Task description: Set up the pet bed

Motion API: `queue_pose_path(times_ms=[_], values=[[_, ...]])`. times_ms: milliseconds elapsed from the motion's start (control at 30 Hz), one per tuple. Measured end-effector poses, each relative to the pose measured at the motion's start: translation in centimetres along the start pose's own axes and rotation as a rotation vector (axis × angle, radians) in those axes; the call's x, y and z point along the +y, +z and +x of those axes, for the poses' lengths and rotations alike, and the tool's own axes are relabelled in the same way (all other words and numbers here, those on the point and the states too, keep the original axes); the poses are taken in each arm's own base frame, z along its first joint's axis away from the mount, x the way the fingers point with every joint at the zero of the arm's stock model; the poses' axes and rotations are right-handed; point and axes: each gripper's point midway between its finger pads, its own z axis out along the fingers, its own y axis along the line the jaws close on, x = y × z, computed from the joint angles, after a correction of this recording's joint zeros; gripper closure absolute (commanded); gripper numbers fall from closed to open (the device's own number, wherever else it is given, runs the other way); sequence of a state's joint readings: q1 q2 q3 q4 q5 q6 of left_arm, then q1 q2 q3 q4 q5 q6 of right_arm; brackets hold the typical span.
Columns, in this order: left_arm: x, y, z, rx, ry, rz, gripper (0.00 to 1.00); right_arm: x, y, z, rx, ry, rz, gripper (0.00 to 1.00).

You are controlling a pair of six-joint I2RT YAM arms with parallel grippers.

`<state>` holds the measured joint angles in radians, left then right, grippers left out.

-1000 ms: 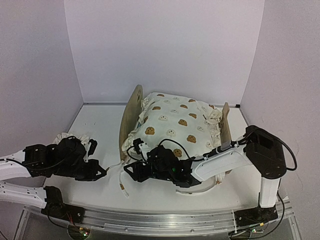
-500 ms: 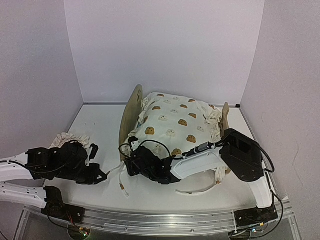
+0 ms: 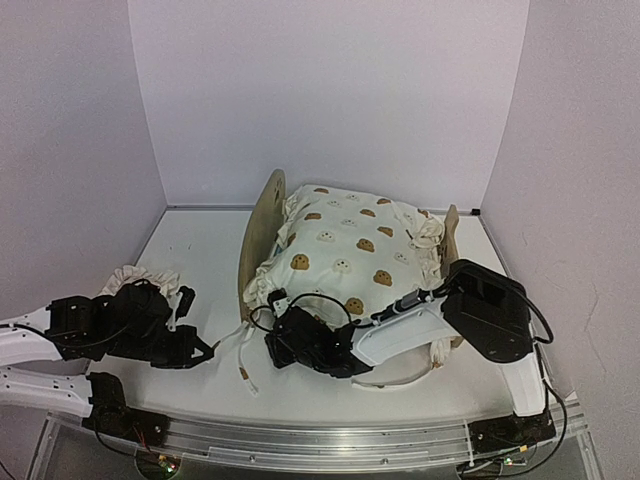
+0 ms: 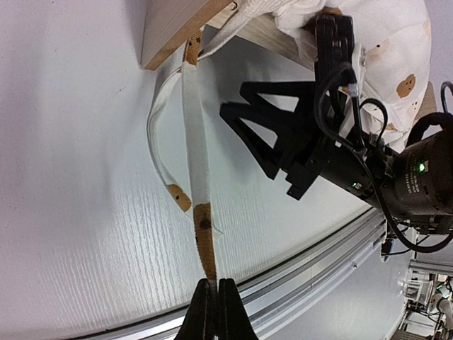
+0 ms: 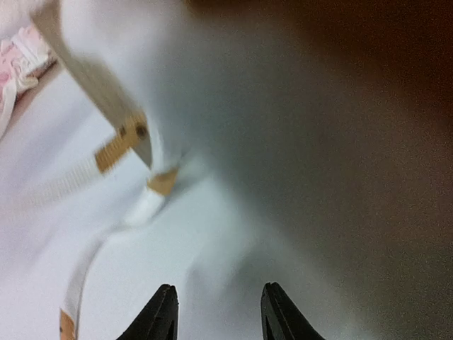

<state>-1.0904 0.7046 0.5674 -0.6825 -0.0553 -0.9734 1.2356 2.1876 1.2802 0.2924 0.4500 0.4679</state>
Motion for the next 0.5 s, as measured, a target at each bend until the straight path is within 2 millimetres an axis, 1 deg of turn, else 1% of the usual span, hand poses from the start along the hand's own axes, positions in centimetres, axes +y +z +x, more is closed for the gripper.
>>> queue_pose_path(times_ms=[67,100,167,367,433,500], values=[[0.0,-0.1,-0.1,-0.007,0.003,0.002,1.00,-0.2,-1.0,1.5,0.051,-0.024,-0.018,0.60],[0.0,-0.1,-0.2,-0.010,0.004,0.001,1.00,-0.1,-1.4,1.9,0.067,-0.037,-0.029,0.64],[0.1,-0.1,-0.3,-0.017,0.004,-0.003,1.00,0.8,-2.2,2.5,0.095,-0.066,-0.058,0.70],[0.1,-0.2,-0.5,-0.027,0.005,-0.008,1.00,5.3,-3.9,4.7,0.157,-0.179,-0.160,0.91],[0.1,-0.2,-0.5,-0.027,0.006,-0.008,1.00,6.8,-3.8,5.2,0.159,-0.208,-0.186,0.95],[0.1,-0.2,-0.5,-0.027,0.006,-0.009,1.00,8.0,-3.5,6.0,0.169,-0.232,-0.208,0.97]])
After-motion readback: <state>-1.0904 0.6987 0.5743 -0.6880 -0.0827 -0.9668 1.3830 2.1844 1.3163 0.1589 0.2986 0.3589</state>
